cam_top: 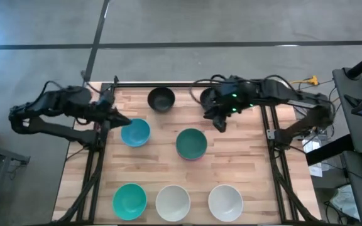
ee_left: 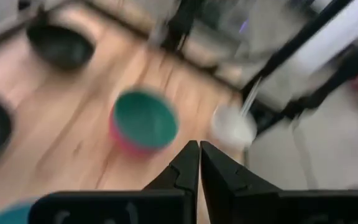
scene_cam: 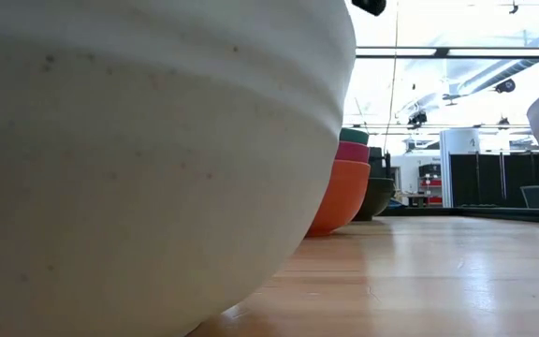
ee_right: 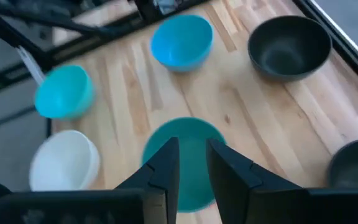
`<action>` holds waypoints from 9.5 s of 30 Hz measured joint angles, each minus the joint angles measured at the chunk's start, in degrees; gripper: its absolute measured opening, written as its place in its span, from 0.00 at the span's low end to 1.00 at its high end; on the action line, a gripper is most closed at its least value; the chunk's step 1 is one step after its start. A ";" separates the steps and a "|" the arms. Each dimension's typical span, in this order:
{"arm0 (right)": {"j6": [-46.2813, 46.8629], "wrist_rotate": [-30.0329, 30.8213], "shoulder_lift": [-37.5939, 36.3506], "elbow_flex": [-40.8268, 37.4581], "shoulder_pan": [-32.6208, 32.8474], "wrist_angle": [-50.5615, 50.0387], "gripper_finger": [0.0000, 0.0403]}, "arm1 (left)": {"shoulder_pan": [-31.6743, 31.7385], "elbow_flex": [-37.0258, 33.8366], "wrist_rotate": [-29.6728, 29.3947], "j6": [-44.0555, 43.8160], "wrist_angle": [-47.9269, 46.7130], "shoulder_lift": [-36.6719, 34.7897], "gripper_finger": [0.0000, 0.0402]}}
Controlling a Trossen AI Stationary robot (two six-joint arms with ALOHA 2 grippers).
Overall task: Nest bowls inside each other
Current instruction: Stack the blue bowl on the green bowl, then stack the right black bowl on the blue bowl
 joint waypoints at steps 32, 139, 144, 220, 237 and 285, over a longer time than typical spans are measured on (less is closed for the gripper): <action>10.32 -0.23 -26.83 -38.36 0.89 32.32 0.17 | -3.34 8.11 -2.82 13.43 -32.03 31.55 0.27; 10.27 -2.36 -29.54 -36.90 0.91 32.06 0.17 | -3.73 31.21 -6.54 30.20 -36.74 40.46 0.00; 11.47 -2.38 -30.97 -36.90 0.91 31.80 0.17 | -5.27 39.55 -6.65 46.68 -36.90 47.33 0.00; 16.34 -2.18 -38.55 -36.90 5.06 24.26 0.17 | -10.14 36.32 -13.07 68.88 -21.18 68.17 0.06; 16.23 -2.16 -38.53 -36.90 5.06 24.33 0.17 | -8.65 35.74 -11.60 61.25 -19.25 59.31 0.33; -28.63 -13.55 -3.65 -21.52 -27.53 7.75 0.19 | -10.29 -28.14 -28.94 13.39 46.43 -10.82 0.33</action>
